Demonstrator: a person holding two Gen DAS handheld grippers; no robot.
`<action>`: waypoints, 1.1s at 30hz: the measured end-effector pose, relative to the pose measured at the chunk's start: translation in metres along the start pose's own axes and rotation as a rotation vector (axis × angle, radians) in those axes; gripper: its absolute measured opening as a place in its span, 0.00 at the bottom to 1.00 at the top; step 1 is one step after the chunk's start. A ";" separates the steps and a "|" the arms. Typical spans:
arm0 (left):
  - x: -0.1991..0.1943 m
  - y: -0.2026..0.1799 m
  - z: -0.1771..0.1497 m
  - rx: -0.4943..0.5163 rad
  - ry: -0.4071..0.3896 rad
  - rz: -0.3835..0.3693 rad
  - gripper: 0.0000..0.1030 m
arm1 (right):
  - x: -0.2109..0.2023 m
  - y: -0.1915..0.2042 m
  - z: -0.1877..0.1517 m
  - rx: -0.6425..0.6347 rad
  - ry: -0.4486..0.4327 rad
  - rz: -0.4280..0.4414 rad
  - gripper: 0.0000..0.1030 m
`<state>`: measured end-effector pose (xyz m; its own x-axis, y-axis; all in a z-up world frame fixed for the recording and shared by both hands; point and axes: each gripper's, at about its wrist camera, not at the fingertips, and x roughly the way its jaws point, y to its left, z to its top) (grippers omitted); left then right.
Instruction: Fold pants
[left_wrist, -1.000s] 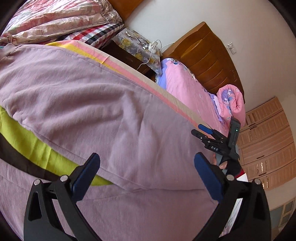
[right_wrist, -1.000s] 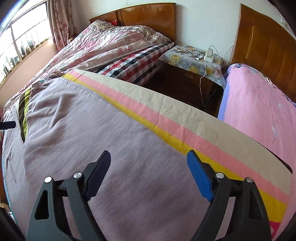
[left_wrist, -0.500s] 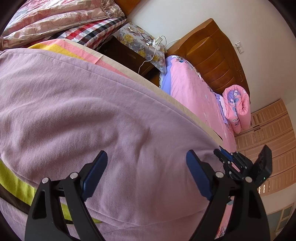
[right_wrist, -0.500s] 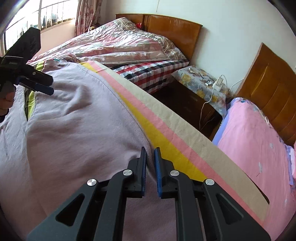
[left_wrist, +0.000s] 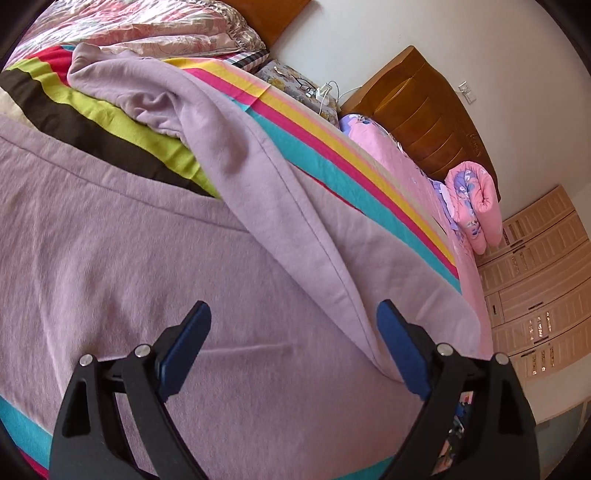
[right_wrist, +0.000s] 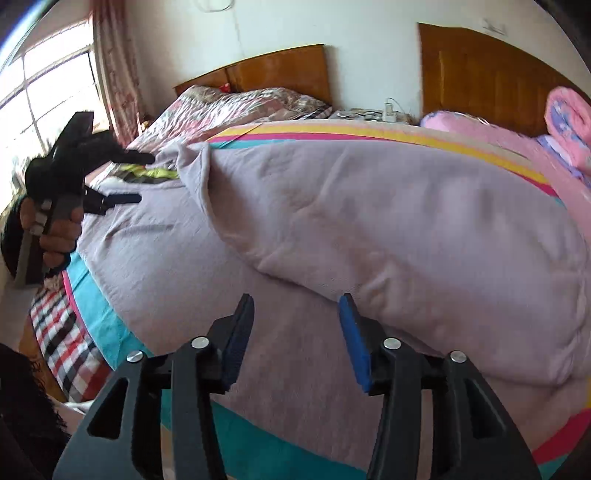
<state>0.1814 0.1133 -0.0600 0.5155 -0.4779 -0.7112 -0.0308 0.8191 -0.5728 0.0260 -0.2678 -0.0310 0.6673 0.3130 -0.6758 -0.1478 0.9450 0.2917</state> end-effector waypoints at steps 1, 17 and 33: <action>0.000 0.002 -0.003 -0.001 0.000 0.000 0.88 | -0.010 -0.018 -0.003 0.109 -0.026 -0.015 0.48; 0.001 0.000 -0.011 0.076 -0.003 0.006 0.88 | -0.040 -0.134 -0.004 0.650 -0.019 -0.162 0.45; 0.047 -0.031 0.048 -0.011 0.050 0.106 0.89 | -0.039 -0.162 -0.016 0.681 -0.068 -0.133 0.17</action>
<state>0.2474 0.0805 -0.0565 0.4654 -0.4047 -0.7871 -0.0922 0.8623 -0.4979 0.0121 -0.4320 -0.0625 0.6953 0.1708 -0.6982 0.4147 0.6980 0.5838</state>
